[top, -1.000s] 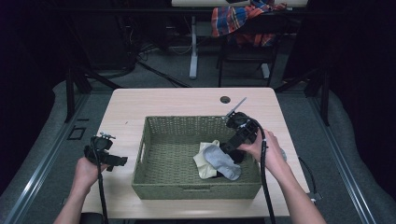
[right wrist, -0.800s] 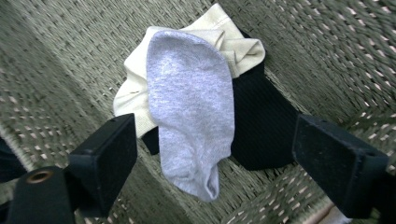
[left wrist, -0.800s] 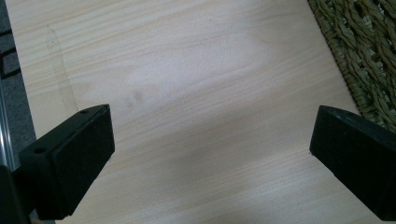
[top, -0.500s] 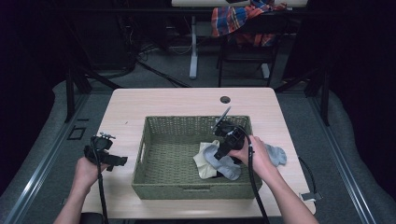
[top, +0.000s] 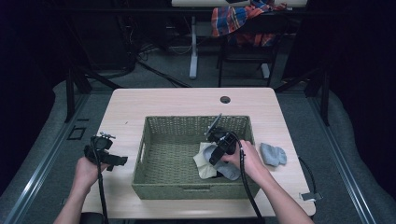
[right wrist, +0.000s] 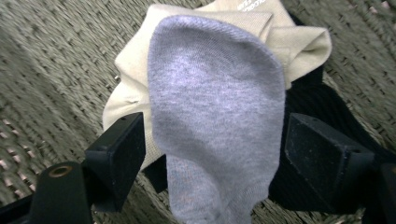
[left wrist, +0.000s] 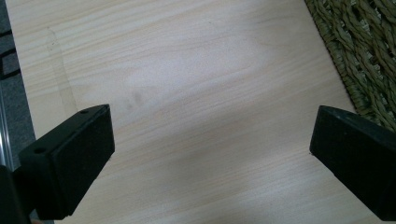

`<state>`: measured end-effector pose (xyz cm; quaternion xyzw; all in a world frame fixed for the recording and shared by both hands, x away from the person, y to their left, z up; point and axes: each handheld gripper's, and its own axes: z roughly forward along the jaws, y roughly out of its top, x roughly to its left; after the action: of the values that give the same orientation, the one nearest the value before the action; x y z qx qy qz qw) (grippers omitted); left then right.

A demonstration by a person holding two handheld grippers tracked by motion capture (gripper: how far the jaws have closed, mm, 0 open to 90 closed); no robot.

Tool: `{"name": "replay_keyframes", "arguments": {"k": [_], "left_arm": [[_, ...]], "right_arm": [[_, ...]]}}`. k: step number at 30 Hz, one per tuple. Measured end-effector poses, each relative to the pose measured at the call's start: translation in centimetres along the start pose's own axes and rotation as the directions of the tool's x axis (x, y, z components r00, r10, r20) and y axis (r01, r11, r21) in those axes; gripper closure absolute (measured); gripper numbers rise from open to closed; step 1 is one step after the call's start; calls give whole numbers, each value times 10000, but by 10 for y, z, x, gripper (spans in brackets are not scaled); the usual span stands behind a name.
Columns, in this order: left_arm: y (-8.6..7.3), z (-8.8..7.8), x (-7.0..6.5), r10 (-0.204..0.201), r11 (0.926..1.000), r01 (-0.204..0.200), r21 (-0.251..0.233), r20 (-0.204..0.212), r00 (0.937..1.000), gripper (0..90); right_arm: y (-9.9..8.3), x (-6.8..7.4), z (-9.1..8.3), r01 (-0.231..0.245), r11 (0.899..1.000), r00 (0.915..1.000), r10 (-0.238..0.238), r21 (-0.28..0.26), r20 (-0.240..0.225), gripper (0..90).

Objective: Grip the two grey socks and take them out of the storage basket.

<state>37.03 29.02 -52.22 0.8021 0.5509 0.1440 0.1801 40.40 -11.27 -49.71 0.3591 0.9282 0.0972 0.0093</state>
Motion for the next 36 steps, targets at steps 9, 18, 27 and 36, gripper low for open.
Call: {"name": "replay_keyframes", "arguments": {"k": [9, 18, 27, 36], "left_arm": [[1, -1, -1, 15, 10000, -15, -2, -7, 10000, 2], [1, -1, 0, 15, 10000, -15, -6, 0, 10000, 2], [1, 0, 0, 19, 10000, -19, -12, 10, 10000, 2], [1, 0, -1, 23, 10000, -23, 40, 15, 10000, 2]], "right_arm": [[0, -1, 10, -111, 9961, 9996, 87, 873, 276, 572], [-4, -4, 3, -164, 9951, 9999, 160, 979, 47, 863], [-10, -2, -32, -313, 9995, 9995, 314, 88, -105, 864], [-14, -11, -56, -387, 9983, 9993, 387, -437, -6, 863]]}}
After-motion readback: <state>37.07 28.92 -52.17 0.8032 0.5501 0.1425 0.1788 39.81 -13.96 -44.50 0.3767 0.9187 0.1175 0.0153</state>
